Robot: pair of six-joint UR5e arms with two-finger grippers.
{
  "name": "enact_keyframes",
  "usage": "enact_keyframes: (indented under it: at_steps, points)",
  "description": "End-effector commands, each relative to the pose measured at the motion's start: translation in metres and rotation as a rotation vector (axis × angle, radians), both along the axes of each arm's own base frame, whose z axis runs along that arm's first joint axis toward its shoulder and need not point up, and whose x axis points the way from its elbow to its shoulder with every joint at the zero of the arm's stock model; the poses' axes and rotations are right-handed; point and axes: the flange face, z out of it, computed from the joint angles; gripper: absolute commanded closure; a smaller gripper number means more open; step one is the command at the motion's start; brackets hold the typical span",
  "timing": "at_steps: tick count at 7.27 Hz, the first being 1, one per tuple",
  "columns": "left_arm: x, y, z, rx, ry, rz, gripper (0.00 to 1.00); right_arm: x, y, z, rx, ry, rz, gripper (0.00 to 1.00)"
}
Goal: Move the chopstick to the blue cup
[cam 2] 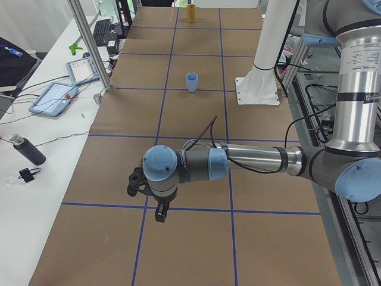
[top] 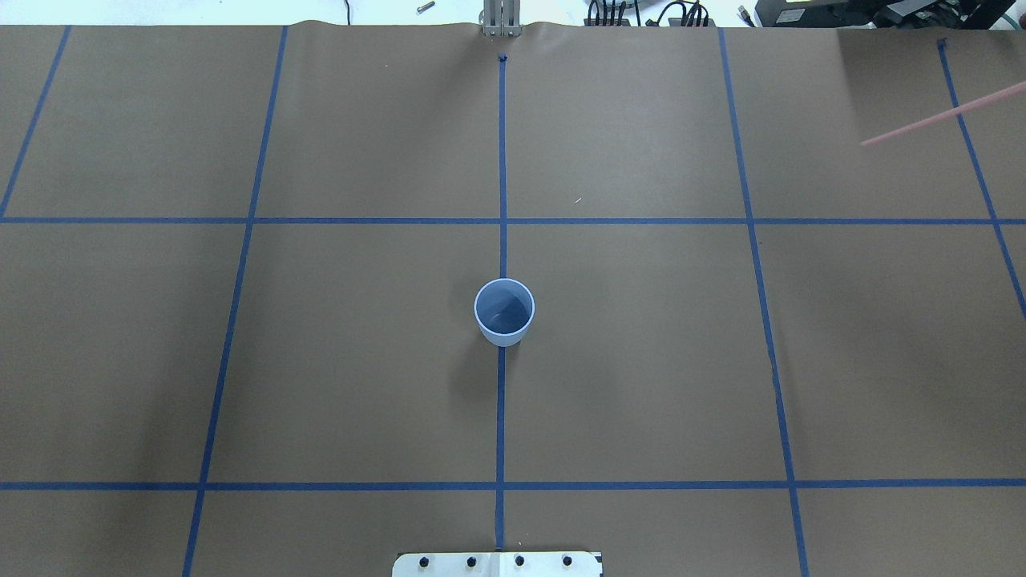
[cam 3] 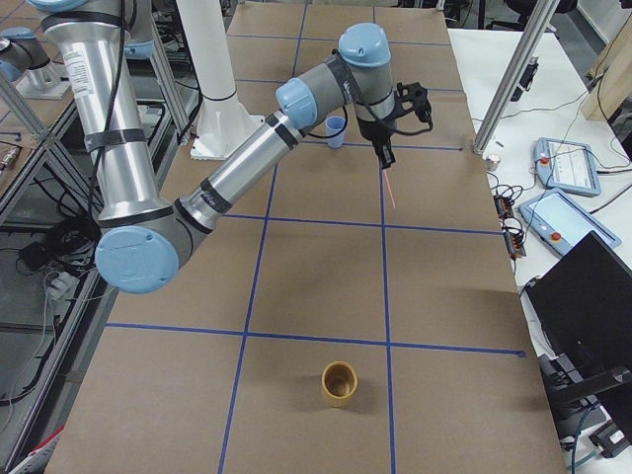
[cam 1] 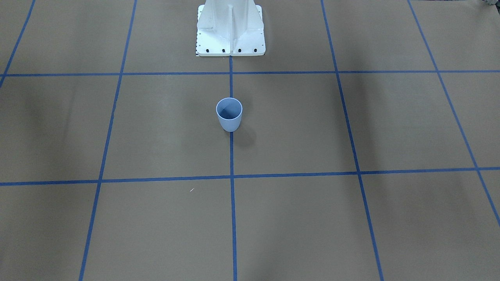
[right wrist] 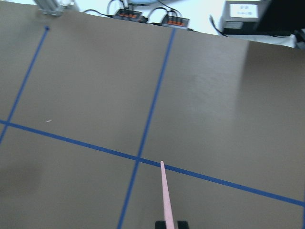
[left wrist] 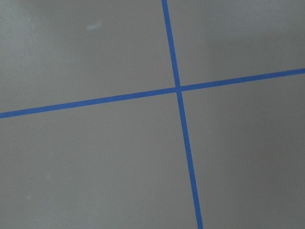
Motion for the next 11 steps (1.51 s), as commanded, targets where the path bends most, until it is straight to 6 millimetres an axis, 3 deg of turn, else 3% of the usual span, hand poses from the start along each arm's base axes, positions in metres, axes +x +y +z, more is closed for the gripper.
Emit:
enact_keyframes:
  at_steps: [1,3,4,6,8,9,11]
  points:
    - [0.0,-0.001,0.002,-0.004,0.001,0.0,0.02,-0.064,0.029,-0.084,0.077,-0.096,-0.089,1.0]
    - [0.001,-0.001,0.002,-0.003,0.002,0.0,0.02,-0.149,0.054,-0.149,0.056,-0.156,-0.127,1.0]
    - [0.001,0.0,0.003,-0.005,0.002,0.0,0.02,-0.204,0.072,-0.161,0.056,-0.13,-0.119,1.0]
    - [0.002,0.004,0.007,-0.012,0.008,-0.001,0.02,-0.266,0.091,-0.189,0.041,-0.128,-0.091,1.0]
    - [0.002,0.004,0.009,-0.016,0.009,-0.001,0.02,-0.325,0.083,-0.223,-0.029,-0.129,-0.05,1.0]
    - [0.002,0.007,0.011,-0.02,0.011,-0.001,0.02,-0.348,0.092,-0.22,-0.025,-0.101,-0.046,1.0]
    - [0.003,0.009,0.013,-0.024,0.012,0.0,0.02,-0.343,0.109,-0.22,-0.073,-0.042,-0.066,1.0]
